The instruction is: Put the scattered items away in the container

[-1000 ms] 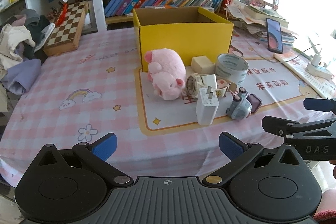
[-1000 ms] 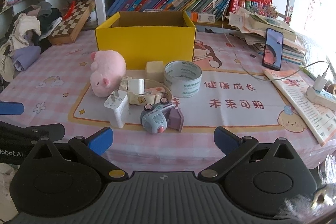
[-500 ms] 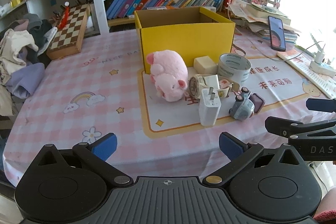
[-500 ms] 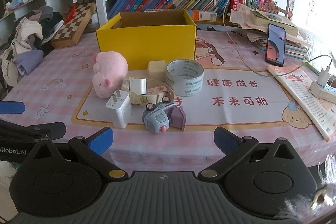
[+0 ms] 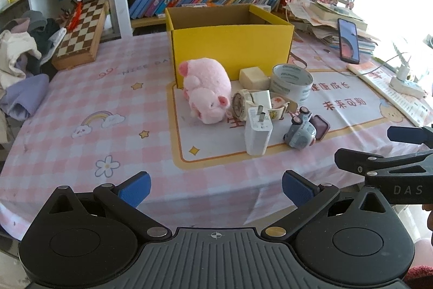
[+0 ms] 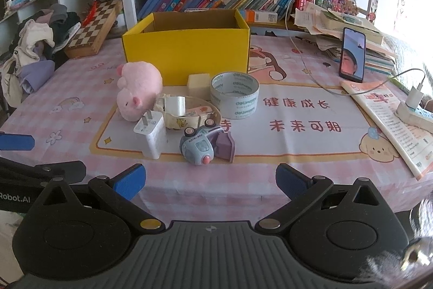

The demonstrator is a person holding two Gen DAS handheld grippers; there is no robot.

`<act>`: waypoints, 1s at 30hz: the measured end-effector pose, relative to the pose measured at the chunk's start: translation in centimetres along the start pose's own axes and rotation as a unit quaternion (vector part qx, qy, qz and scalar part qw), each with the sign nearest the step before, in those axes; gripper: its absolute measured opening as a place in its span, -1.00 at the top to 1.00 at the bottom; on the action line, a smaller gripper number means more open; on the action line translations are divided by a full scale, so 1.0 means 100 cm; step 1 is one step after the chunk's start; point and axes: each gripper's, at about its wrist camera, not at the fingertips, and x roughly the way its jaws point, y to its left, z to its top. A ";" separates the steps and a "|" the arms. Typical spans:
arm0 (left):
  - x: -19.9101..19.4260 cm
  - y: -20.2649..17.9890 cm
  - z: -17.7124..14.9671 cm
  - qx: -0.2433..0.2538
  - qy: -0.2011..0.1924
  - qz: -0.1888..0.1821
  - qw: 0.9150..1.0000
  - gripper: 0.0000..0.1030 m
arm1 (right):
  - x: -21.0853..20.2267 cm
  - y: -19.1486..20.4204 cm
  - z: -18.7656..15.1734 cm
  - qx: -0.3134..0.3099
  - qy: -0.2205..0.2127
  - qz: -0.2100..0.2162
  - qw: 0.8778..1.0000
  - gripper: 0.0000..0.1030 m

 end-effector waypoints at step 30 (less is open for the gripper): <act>-0.002 0.014 0.001 0.013 -0.018 0.011 1.000 -1.00 | 0.001 0.017 0.007 -0.018 -0.004 0.003 1.000 -1.00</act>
